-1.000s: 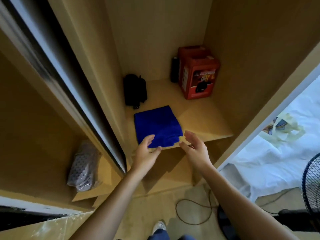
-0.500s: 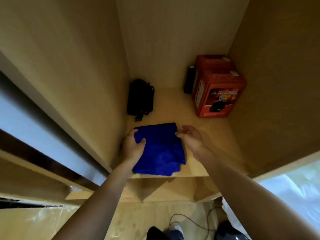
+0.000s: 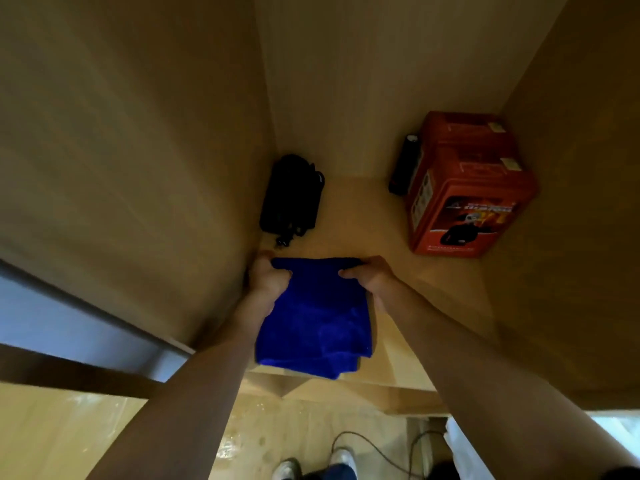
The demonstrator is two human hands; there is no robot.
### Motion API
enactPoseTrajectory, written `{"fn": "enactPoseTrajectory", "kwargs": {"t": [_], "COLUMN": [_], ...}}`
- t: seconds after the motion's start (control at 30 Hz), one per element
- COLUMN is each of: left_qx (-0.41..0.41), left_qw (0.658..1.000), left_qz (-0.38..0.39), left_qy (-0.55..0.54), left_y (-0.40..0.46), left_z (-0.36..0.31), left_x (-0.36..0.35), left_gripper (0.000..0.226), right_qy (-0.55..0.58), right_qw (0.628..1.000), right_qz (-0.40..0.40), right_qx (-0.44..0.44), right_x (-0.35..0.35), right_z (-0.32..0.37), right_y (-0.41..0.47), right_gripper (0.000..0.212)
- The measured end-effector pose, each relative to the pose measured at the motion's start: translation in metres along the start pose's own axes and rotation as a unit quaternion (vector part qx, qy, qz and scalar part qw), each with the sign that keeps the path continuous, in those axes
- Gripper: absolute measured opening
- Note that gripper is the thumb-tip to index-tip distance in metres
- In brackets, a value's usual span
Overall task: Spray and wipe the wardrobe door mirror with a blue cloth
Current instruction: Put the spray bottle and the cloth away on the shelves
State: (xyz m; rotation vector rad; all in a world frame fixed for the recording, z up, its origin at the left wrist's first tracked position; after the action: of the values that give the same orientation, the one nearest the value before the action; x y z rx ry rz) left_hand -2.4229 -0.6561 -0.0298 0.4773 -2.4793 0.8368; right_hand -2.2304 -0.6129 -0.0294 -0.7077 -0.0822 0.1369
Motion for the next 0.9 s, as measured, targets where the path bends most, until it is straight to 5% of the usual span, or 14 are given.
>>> {"fn": "enactPoseTrajectory", "kwargs": {"t": [0.17,0.3,0.5,0.73,0.9], "left_qx": [-0.022,-0.091,-0.213,-0.335,-0.390], "left_qw": [0.999,0.992,0.969,0.886,0.849], "left_qz": [0.015,-0.002,-0.003,-0.013,-0.033], "left_qy": [0.047,0.087,0.122,0.320,0.355], "left_y": [-0.002,-0.019,-0.068,-0.113,-0.127], "left_z": [-0.010,-0.016,-0.002,0.042,0.074], "left_x": [0.010,0.023,0.037,0.035,0.029], "left_gripper": [0.048,0.036,0.044,0.041,0.037], "right_qy": [-0.009,0.058,0.067,-0.133,-0.253], "right_qw": [0.999,0.994,0.972,0.911,0.888], "right_qz": [0.003,0.038,0.099,0.100,0.077], "right_qx": [0.033,0.090,0.202,0.377,0.376], "right_x": [0.004,0.009,0.018,0.025,0.025], "right_z": [0.008,0.009,-0.005,-0.048,-0.095], "right_y": [-0.001,-0.014,-0.054,-0.104,-0.112], "right_gripper": [0.051,0.013,0.039,0.045,0.053]}}
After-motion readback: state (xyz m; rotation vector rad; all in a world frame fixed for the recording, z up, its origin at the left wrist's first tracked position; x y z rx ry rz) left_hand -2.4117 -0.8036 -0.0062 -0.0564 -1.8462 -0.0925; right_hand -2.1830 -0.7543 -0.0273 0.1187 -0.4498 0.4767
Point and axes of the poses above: each hand's wrist, its own y-axis towards the middle knuckle, its own x-axis out of the back of the hand, z = x × y, the point moved 4 cm from there along y, towards the middle knuckle, and after that the axes turned 9 degrees about y, right-handed, at the moved point
